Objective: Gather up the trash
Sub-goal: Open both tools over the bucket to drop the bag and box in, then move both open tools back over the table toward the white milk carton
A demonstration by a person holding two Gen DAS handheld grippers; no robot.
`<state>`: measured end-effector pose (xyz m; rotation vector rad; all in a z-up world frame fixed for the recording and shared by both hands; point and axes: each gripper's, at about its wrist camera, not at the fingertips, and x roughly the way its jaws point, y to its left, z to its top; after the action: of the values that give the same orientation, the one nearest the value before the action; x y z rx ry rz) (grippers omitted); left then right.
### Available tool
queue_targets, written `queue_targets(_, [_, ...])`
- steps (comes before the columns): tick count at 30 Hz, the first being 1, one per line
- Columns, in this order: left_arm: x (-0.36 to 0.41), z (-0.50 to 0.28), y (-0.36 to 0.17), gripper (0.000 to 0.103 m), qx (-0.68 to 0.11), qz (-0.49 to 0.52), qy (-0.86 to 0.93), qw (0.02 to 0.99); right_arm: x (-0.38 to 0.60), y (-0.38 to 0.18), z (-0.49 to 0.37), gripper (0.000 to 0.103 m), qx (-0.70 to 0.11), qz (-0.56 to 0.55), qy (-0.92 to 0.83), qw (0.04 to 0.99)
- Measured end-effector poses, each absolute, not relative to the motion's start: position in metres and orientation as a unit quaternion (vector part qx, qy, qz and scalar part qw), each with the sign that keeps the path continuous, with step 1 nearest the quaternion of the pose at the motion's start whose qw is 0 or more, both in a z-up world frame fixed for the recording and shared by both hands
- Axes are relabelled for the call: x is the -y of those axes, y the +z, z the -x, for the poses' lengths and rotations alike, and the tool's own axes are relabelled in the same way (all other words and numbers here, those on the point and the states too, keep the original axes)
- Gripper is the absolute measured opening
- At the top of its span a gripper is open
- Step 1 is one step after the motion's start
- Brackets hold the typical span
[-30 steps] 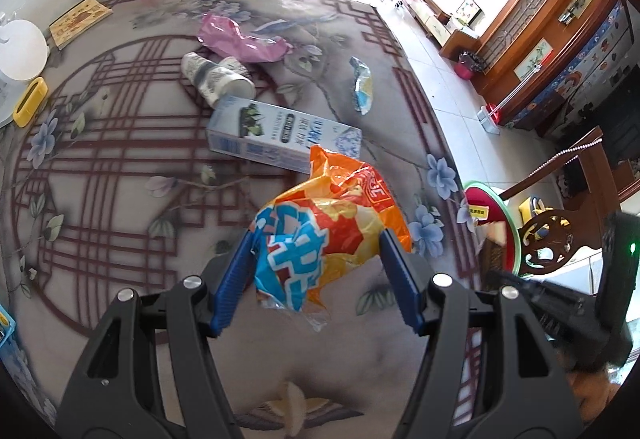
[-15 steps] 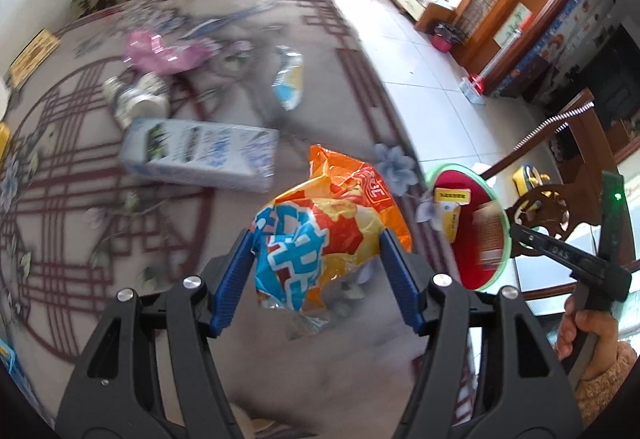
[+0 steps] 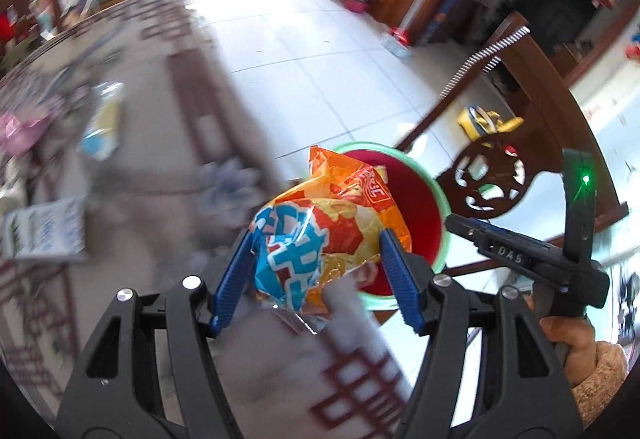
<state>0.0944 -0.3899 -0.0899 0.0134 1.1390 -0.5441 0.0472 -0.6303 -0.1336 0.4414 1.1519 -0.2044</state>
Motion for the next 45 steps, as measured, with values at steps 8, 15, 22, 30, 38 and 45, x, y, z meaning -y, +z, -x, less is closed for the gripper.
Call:
queue_targets(8, [0.447, -0.098, -0.089, 0.073, -0.515, -0.030, -0.309, 0.799, 0.653, -0.137, -0.021, 0.042, -0.539, -0.214, -0.130, 0.804])
queue_targets(15, [0.425, -0.094, -0.085, 0.079, -0.516, -0.018, -0.298, 0.803, 0.647, -0.131, -0.017, 0.044, -0.535, -0.214, -0.132, 0.807])
queue_targets(22, [0.320, -0.091, -0.075, 0.080, -0.522, 0.047, -0.195, 0.829, 0.592, -0.117, -0.046, 0.047, -0.533, -0.177, -0.076, 0.824])
queue_targets(30, [0.182, -0.079, -0.076, 0.082, -0.517, 0.113, -0.060, 0.846, 0.474, -0.115, -0.086, 0.059, -0.549, -0.097, 0.034, 0.829])
queue_targets(38, [0.061, -0.072, -0.093, 0.082, -0.519, 0.198, 0.038, 0.831, 0.319, -0.110, -0.141, 0.073, -0.560, 0.085, 0.209, 0.797])
queue_targets(45, [0.020, -0.066, -0.108, 0.082, -0.520, 0.233, 0.048, 0.820, 0.235, -0.132, -0.195, 0.080, -0.586, 0.209, 0.279, 0.731])
